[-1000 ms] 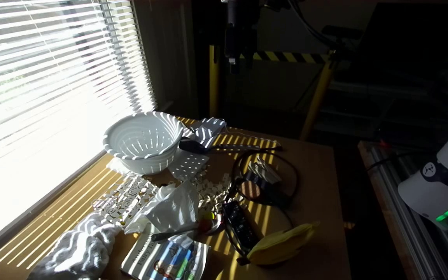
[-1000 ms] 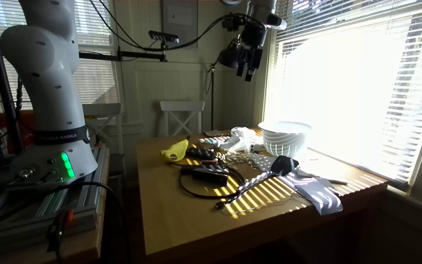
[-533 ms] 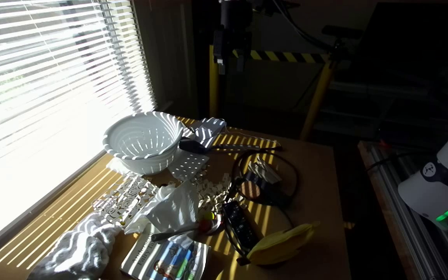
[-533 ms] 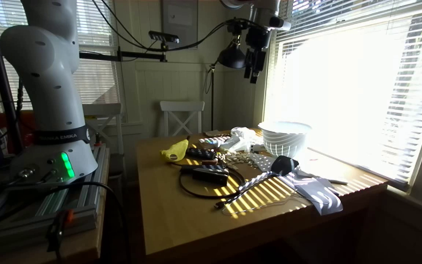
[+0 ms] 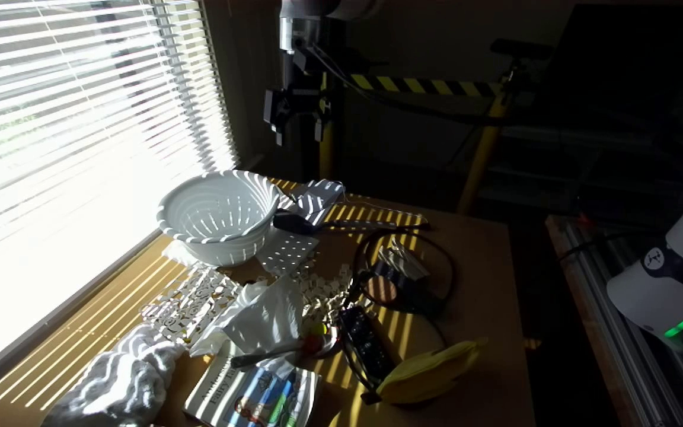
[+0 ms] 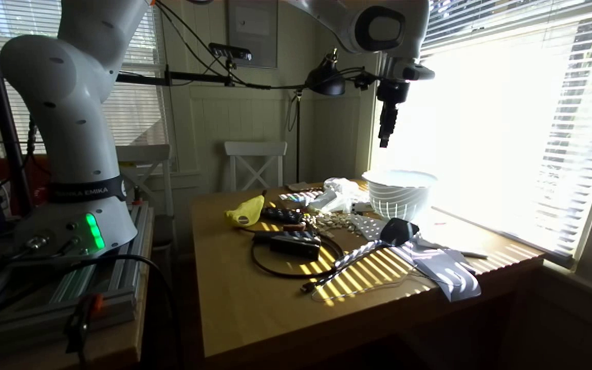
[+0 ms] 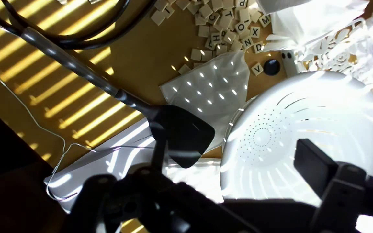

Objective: Move the colander to the left

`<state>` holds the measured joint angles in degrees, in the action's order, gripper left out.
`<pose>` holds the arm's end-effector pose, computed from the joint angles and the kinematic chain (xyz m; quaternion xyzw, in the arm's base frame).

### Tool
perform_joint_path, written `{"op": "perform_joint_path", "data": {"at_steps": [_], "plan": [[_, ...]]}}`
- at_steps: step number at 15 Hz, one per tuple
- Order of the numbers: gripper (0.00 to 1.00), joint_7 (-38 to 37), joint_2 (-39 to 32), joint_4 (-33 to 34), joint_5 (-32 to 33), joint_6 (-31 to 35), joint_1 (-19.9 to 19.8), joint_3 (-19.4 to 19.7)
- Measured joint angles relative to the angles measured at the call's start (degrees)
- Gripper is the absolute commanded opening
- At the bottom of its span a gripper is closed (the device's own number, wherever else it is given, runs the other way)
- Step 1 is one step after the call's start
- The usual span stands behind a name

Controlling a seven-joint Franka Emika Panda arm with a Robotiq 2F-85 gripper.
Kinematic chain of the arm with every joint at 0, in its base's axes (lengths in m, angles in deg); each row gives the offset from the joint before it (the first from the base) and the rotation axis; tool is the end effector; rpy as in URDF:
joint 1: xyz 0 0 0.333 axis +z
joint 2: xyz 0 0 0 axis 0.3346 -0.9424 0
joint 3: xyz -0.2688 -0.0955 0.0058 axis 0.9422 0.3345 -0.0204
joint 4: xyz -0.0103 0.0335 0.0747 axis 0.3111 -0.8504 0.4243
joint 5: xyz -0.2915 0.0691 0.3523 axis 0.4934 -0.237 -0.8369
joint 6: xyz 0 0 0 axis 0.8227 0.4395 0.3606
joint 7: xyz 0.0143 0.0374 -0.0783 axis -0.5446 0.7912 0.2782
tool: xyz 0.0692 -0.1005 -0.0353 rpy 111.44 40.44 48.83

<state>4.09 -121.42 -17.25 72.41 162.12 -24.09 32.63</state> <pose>0.7461 -0.1265 0.2794 -0.9389 0.3330 0.0076 0.0867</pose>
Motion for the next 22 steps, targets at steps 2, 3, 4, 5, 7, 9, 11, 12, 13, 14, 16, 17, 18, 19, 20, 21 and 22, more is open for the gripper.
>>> {"op": "perform_joint_path", "data": {"at_steps": [2,3,4,5,7,9,11,12,13,14,16,17,18,19,20,21,22], "plan": [[1.0,-3.52,-5.13,5.42,0.05,-1.21,0.1,-0.23],[1.0,-5.06,-7.58,8.02,0.09,-2.19,0.15,-0.28],[1.0,-6.5,-9.99,10.65,0.12,-3.37,0.18,-0.28],[1.0,-7.88,-12.28,13.22,0.14,-4.55,0.16,-0.28],[1.0,-10.55,-16.56,18.23,0.17,-7.06,0.06,-0.25],[1.0,-12.28,-20.08,22.87,0.26,-10.93,-0.17,-0.23],[1.0,-12.77,-21.68,25.31,0.27,-12.27,-0.37,-0.22],[1.0,-12.84,-21.99,25.95,0.27,-12.59,-0.45,-0.22],[1.0,-12.84,-22.03,26.04,0.27,-12.62,-0.47,-0.23],[1.0,-13.18,-22.05,25.92,0.26,-11.84,-0.41,-0.08],[1.0,-16.06,-22.18,25.22,0.25,-7.22,-0.12,0.46],[1.0,-17.93,-22.43,24.84,0.25,-4.04,0.11,0.83],[1.0,-19.92,-22.77,24.47,0.3,-0.85,0.27,1.02],[1.0,-21.76,-23.14,24.14,0.45,1.6,0.39,1.05],[1.0,-23.38,-23.64,23.97,0.72,3.35,0.55,1.13],[1.0,-24.77,-24.25,23.89,1.14,4.39,0.77,1.26],[1.0,-26.02,-24.91,23.89,1.65,4.99,1.01,1.35]]}}
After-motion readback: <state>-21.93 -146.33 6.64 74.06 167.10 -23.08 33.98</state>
